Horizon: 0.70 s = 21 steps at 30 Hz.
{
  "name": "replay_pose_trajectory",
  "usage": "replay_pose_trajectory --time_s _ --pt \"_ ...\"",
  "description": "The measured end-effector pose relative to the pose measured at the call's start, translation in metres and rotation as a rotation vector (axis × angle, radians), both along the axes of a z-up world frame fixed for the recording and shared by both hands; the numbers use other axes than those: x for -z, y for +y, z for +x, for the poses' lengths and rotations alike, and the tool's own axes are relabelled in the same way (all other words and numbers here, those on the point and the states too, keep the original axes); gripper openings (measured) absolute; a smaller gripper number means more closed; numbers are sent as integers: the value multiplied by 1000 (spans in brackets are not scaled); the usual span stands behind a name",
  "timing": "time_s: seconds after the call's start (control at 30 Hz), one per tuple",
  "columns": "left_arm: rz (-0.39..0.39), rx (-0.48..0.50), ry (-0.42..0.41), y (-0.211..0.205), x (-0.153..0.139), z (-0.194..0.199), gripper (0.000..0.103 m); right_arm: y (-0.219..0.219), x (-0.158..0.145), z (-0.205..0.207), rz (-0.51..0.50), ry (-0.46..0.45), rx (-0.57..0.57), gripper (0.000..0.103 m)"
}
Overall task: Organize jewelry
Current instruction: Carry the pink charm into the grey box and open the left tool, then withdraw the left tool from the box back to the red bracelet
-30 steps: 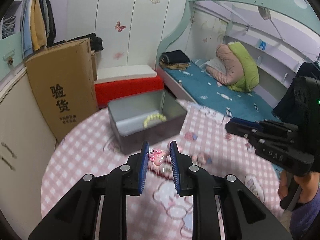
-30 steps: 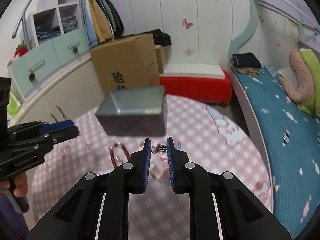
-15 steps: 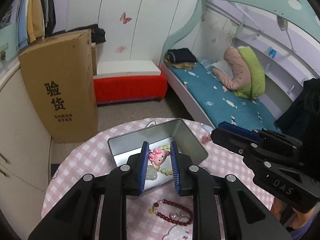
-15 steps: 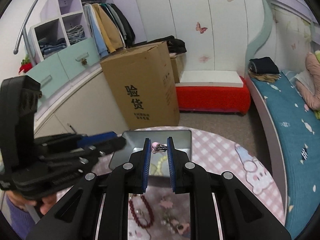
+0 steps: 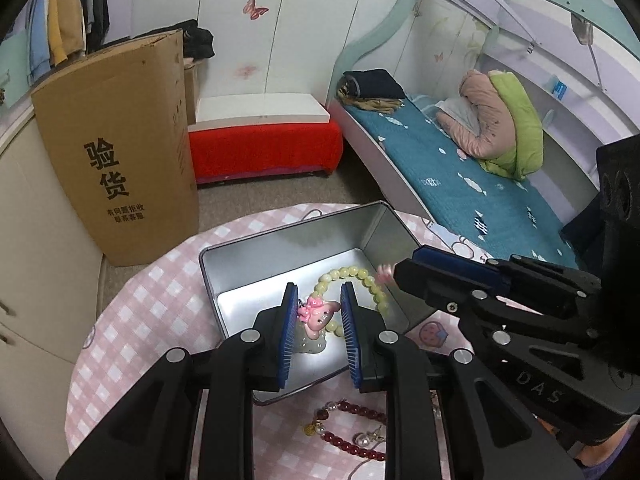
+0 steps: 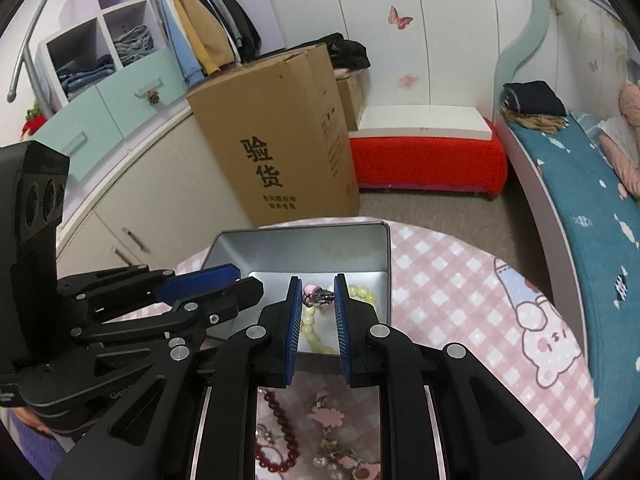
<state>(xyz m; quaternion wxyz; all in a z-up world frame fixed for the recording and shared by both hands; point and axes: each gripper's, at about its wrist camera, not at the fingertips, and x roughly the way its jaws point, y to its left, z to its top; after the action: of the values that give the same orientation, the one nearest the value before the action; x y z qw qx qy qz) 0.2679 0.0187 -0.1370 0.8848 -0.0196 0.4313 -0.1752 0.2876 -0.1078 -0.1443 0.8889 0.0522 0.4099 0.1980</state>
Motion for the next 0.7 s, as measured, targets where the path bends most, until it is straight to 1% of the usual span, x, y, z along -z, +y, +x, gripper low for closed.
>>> replay_pose_trajectory --time_s 0.17,0.2,0.23,0.27,0.33,0.5,0.7 --pt "0 -5 5 0 0 1 21 0 4 2 0 16 1 17" --pt "-3 -6 5 0 -1 0 22 0 5 3 1 19 1 17" --pt "-3 -9 4 1 -1 0 31 0 5 3 0 21 4 17" --pt "1 -18 1 2 -1 0 37 0 6 3 0 21 6 17" --pt "-7 -27 -6 3 -3 -2 43 -3 8 3 6 28 8 17" --pt "-7 -25 -13 3 -7 -7 43 -4 10 1 18 37 7 17" --pt "-12 -30 -25 5 -13 -16 43 -8 4 -8 25 20 13 19"
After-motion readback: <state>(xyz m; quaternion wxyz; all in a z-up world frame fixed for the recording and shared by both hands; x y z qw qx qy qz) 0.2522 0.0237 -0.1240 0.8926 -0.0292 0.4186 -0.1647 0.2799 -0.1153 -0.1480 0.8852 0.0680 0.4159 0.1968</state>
